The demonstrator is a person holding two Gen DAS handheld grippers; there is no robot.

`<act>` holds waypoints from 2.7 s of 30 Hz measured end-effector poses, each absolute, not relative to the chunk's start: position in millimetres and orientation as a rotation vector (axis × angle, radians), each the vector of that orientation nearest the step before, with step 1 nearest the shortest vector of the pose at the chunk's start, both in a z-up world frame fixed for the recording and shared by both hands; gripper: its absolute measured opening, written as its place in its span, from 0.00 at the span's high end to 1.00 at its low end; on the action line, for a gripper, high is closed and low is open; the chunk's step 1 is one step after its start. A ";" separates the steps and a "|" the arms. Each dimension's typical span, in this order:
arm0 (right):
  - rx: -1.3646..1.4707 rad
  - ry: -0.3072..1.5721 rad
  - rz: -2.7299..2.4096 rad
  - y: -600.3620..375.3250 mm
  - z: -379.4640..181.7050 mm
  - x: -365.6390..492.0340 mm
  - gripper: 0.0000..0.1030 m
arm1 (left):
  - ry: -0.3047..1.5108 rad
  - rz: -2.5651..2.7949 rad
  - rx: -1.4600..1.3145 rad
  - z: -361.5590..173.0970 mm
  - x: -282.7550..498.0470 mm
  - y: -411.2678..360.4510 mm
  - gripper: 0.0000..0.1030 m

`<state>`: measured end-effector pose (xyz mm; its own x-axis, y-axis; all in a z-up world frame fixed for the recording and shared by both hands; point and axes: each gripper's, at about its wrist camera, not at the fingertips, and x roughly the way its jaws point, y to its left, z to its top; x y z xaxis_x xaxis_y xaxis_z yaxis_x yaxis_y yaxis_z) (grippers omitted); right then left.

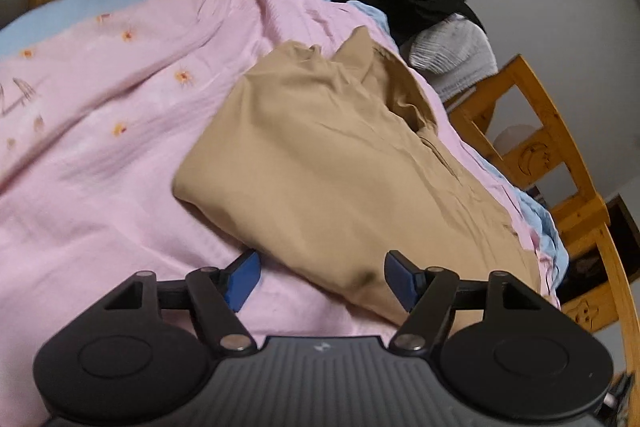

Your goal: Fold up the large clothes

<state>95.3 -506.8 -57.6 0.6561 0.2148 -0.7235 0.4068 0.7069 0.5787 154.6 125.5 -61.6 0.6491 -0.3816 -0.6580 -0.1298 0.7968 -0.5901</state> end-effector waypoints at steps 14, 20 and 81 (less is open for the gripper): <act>0.864 0.711 -0.298 -495.5 -33.9 69.6 0.91 | 0.810 0.132 -0.715 -38.4 158.3 117.7 1.00; 0.841 0.747 -0.286 -499.7 3.7 31.3 0.91 | 0.842 0.122 -0.752 -20.9 105.2 132.6 1.00; -0.064 0.484 0.052 -300.0 0.2 86.9 0.01 | 0.777 0.062 -0.707 -56.0 47.5 97.1 0.01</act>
